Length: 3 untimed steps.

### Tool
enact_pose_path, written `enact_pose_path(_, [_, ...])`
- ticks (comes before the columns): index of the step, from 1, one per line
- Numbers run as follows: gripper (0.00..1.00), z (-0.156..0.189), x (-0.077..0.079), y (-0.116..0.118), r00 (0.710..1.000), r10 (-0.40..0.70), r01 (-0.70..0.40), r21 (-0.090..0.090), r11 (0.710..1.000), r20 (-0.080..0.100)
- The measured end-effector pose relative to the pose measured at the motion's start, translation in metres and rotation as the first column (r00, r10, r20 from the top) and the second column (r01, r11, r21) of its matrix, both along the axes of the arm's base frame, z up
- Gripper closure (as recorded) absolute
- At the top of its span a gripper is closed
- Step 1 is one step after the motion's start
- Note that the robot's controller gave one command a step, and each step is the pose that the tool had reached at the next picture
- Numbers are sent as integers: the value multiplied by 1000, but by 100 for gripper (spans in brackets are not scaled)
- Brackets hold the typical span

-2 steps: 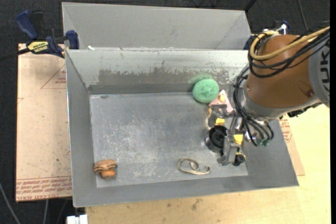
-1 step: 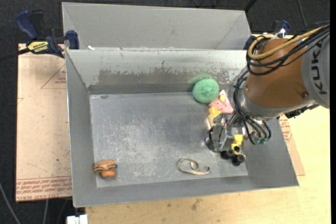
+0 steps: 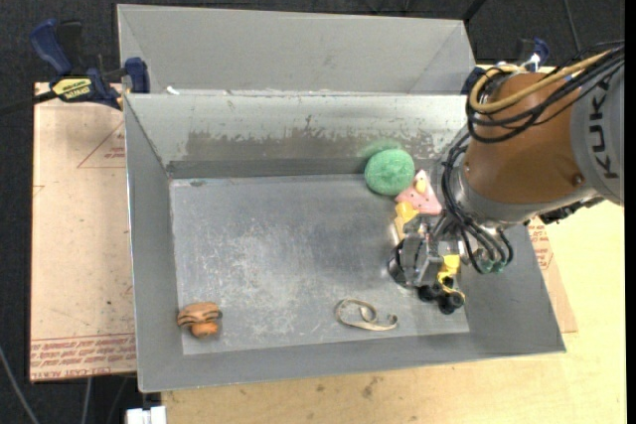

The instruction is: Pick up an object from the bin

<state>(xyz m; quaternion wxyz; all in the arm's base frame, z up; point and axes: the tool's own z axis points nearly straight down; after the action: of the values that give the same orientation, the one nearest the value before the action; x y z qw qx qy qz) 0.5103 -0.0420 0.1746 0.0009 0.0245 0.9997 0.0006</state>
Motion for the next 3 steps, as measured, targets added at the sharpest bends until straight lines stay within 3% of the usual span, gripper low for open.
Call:
enact_pose_path(1, [100, -7, 26, 2, 999, 34, -34, -1, 999, 1])
enact_pose_path(2, [0, -16, 22, 7, 999, 52, -52, 0, 999, -1])
enact_pose_path(3, [0, -18, 15, 9, 998, 56, -56, 0, 998, -2])
